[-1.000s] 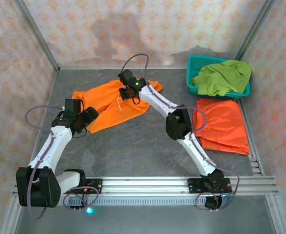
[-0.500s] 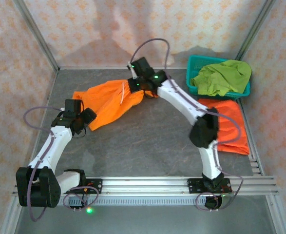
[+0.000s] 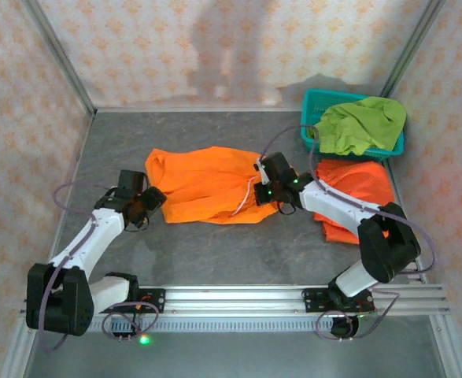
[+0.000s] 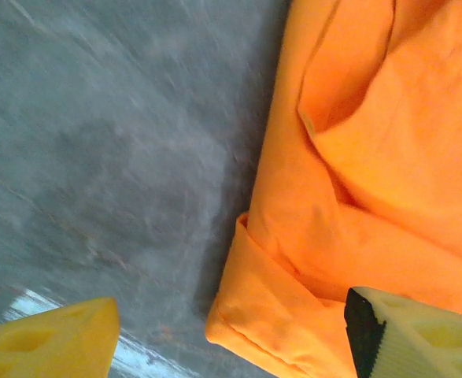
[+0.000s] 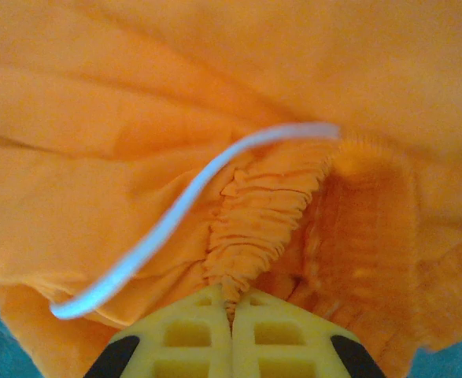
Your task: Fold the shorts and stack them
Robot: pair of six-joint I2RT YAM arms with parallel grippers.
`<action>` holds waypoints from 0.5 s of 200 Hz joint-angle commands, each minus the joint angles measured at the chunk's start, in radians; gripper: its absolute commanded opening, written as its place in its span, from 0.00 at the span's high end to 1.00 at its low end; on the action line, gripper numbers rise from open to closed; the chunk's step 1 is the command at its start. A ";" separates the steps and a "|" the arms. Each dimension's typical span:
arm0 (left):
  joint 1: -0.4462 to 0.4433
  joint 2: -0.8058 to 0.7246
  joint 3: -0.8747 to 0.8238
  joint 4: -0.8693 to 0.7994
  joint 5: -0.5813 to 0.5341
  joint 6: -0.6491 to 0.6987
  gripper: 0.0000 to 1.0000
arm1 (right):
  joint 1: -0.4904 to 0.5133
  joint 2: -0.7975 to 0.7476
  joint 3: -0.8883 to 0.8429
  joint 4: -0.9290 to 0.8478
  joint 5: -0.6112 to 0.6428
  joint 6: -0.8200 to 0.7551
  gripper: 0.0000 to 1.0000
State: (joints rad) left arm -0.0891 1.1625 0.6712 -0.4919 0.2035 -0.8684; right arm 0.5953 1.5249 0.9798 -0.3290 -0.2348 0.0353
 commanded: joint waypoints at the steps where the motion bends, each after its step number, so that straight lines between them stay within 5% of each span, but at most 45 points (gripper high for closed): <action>1: -0.042 0.056 -0.009 0.072 0.030 -0.073 0.24 | 0.003 -0.041 -0.016 0.123 0.009 0.063 0.99; 71: -0.065 0.199 0.009 0.141 0.082 -0.099 0.40 | 0.003 -0.051 -0.004 0.110 0.036 0.054 0.99; 100: -0.070 0.229 0.000 0.170 0.074 -0.118 0.70 | 0.002 -0.060 0.018 0.103 0.044 0.056 0.99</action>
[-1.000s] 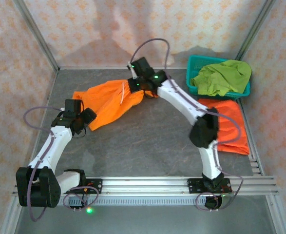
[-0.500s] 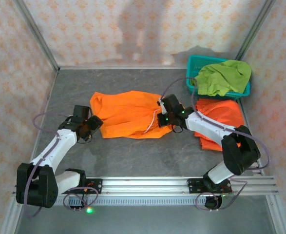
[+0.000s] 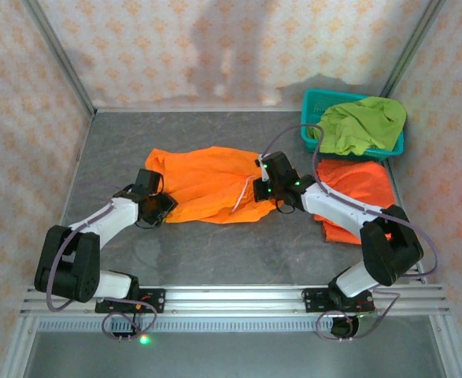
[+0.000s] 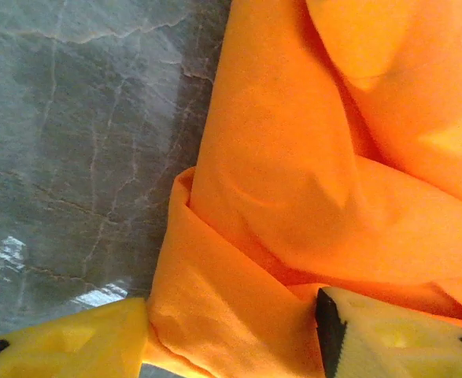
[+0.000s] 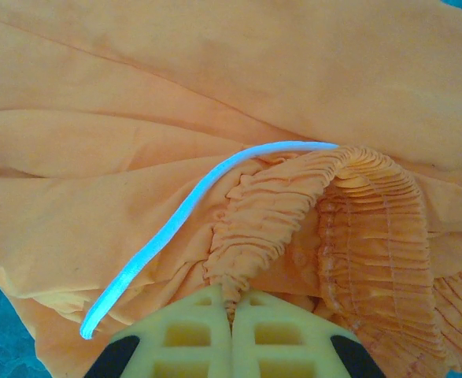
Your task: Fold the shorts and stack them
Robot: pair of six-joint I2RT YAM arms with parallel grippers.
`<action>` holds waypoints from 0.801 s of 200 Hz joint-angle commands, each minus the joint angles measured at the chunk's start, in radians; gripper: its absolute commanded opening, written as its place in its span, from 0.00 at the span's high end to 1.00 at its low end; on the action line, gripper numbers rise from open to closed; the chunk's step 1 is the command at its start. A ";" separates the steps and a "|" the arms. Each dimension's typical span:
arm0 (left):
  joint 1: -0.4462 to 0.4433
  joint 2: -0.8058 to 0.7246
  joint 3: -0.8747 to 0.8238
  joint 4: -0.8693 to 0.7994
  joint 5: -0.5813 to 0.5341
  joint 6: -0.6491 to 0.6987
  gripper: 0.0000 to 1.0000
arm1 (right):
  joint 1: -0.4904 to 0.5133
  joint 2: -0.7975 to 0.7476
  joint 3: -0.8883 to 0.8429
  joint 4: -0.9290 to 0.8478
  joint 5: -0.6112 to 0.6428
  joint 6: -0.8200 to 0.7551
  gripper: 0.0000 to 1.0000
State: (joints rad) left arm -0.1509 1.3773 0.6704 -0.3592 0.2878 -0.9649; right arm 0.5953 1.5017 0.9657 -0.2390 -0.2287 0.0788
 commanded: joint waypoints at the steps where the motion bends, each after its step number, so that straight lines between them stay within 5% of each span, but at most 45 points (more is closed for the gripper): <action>1: -0.009 0.015 0.001 0.037 -0.013 -0.021 0.71 | 0.002 -0.037 0.034 0.013 0.038 0.013 0.99; 23: -0.008 0.001 0.094 -0.042 -0.101 0.031 1.00 | -0.008 -0.035 0.084 0.002 0.048 0.006 1.00; 69: 0.025 0.089 0.624 -0.291 -0.316 0.278 1.00 | -0.092 0.097 0.389 -0.054 0.012 -0.044 1.00; 135: 0.106 0.524 1.779 -0.679 -0.427 0.549 1.00 | -0.271 0.453 1.306 -0.262 -0.133 0.048 1.00; 160: 0.104 0.491 1.856 -0.664 -0.397 0.653 1.00 | -0.287 0.420 1.317 -0.212 -0.147 0.029 1.00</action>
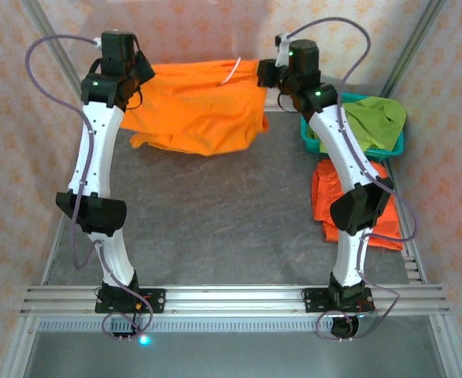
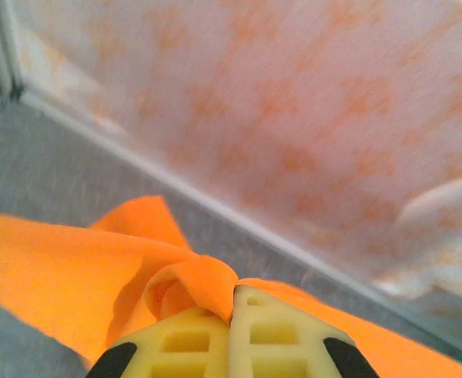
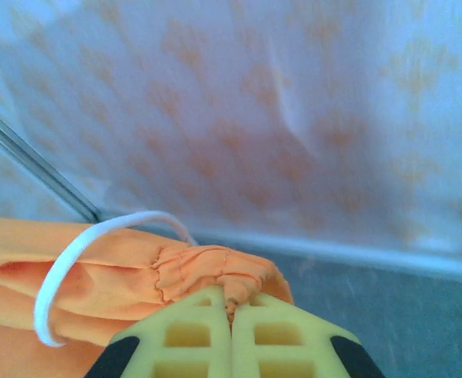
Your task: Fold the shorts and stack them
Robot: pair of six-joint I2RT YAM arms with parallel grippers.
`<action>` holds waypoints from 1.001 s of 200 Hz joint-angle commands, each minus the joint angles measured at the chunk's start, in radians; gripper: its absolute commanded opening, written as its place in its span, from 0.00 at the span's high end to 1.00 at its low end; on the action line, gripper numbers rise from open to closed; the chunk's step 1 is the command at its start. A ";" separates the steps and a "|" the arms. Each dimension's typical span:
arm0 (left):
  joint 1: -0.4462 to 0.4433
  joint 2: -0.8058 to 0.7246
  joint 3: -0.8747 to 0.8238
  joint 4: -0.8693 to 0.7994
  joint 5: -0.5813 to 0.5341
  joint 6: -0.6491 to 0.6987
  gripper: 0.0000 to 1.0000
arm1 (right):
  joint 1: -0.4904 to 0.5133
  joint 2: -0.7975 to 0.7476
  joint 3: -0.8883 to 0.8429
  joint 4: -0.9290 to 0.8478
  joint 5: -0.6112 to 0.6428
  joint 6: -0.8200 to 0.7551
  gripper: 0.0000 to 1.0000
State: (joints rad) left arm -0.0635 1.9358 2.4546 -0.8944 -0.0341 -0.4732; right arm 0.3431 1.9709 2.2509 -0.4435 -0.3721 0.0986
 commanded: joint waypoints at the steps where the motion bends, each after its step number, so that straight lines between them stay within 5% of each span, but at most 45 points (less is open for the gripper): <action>1: 0.016 -0.072 0.066 -0.126 -0.076 0.166 1.00 | -0.035 -0.054 0.026 -0.005 -0.004 0.008 1.00; 37: -0.043 -0.348 -0.475 0.095 -0.055 0.291 0.93 | -0.035 -0.215 -0.335 0.146 -0.015 -0.081 0.98; 67: -0.116 -0.512 -0.902 0.211 0.049 0.344 0.49 | -0.037 -0.357 -0.695 0.249 0.015 -0.115 0.98; 91: -0.125 -0.558 -1.083 0.183 0.067 0.259 0.36 | -0.036 -0.440 -0.902 0.280 0.019 -0.105 0.98; 150: -0.124 -0.684 -1.470 0.225 0.057 -0.054 0.32 | -0.037 -0.505 -1.133 0.309 0.005 -0.058 0.97; 200: -0.095 -0.563 -1.593 0.354 0.149 -0.202 0.35 | -0.037 -0.527 -1.171 0.305 -0.001 -0.037 0.97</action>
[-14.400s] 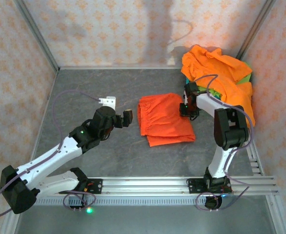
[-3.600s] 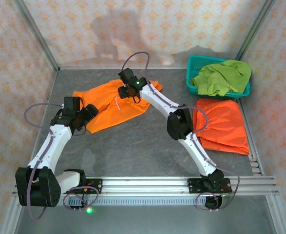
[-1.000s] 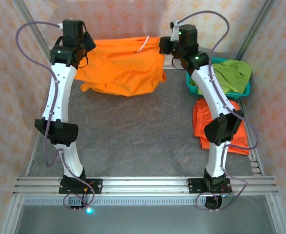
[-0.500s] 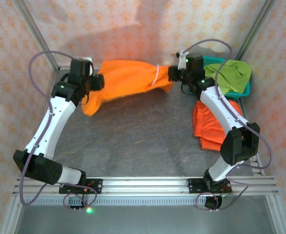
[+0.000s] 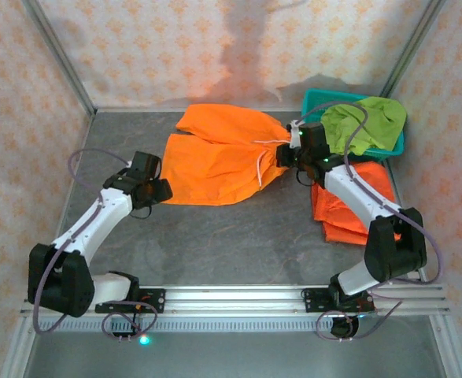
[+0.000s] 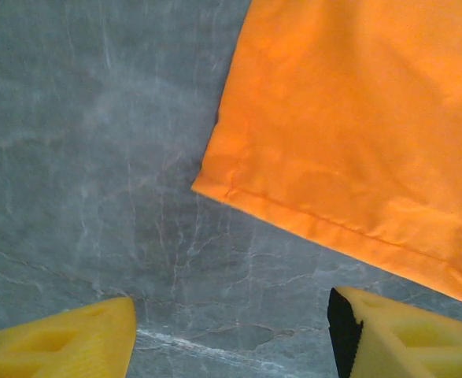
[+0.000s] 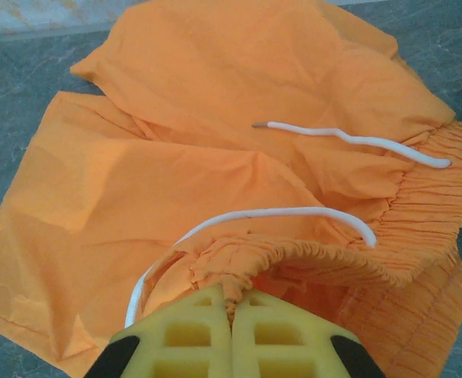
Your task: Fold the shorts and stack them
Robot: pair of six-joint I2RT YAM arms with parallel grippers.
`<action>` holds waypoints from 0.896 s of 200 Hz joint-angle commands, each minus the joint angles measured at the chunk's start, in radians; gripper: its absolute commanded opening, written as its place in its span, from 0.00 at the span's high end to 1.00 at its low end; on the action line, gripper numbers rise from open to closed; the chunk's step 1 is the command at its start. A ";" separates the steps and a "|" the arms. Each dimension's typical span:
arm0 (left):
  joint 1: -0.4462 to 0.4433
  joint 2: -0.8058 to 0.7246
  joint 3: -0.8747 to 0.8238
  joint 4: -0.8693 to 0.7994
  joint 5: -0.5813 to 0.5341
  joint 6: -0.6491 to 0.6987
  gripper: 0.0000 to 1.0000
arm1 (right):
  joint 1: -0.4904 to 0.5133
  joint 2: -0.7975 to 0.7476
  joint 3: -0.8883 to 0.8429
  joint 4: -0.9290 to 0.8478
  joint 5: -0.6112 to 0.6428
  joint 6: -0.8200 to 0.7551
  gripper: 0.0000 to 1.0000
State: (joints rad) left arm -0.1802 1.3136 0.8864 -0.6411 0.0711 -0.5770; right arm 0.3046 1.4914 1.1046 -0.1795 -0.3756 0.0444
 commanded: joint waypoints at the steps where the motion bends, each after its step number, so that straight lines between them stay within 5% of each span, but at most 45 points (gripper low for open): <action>1: 0.023 0.063 -0.023 0.103 0.045 -0.098 0.35 | 0.001 -0.048 -0.025 0.041 0.003 0.018 0.97; 124: 0.095 0.288 0.014 0.237 0.085 -0.045 0.43 | 0.002 -0.139 -0.106 0.019 0.026 0.034 0.96; 179: 0.098 0.360 0.057 0.238 0.080 -0.022 0.56 | 0.002 -0.137 -0.109 0.014 0.026 0.038 0.97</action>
State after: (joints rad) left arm -0.0956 1.6550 0.9085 -0.4164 0.1734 -0.6247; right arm 0.3050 1.3823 1.0019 -0.1753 -0.3664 0.0742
